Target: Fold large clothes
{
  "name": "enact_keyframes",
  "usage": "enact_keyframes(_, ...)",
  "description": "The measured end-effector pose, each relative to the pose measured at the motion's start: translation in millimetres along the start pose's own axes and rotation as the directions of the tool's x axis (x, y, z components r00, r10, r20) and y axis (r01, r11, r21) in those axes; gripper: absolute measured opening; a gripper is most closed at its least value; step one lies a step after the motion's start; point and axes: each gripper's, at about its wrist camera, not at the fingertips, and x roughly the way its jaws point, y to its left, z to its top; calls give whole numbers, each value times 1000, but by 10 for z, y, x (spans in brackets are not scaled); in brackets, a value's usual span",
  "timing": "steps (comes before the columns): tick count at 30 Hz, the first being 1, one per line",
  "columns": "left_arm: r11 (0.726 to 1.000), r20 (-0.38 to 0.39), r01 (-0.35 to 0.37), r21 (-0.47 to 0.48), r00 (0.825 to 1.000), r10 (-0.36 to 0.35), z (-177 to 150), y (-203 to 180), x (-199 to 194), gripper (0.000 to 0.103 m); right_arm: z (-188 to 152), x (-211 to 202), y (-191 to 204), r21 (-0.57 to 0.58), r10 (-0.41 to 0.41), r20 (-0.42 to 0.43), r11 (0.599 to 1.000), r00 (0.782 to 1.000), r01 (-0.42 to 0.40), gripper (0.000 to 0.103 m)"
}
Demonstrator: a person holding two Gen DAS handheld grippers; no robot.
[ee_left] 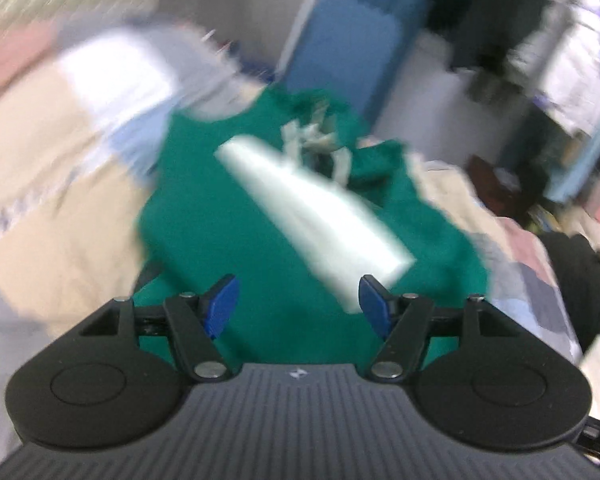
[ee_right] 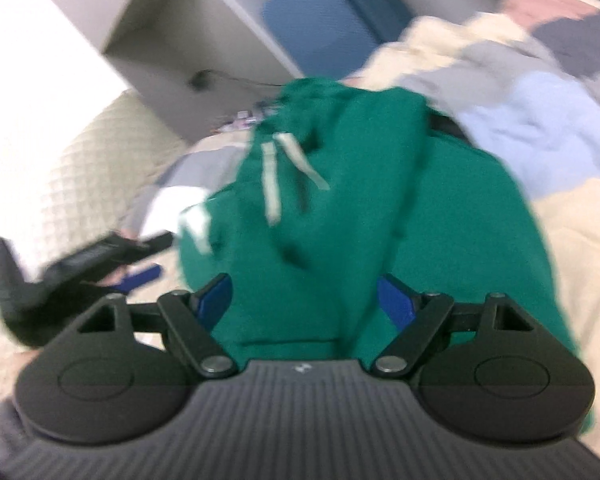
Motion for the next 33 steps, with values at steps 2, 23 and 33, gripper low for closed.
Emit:
enact_keyframes(2,997,-15,30,-75,999,-31,-35,262,144,71,-23,68,117,-50,21,-9,999,1000,-21,82)
enact_keyframes(23,970,-31,154,-187,986,-163,100,687,1262,36,-243,1071,382,-340,-219,-101,924,971,173,65)
enact_keyframes(33,953,94,218,-210,975,-202,302,777,716,9,38,698,149,-67,24,-38,997,999,-26,30)
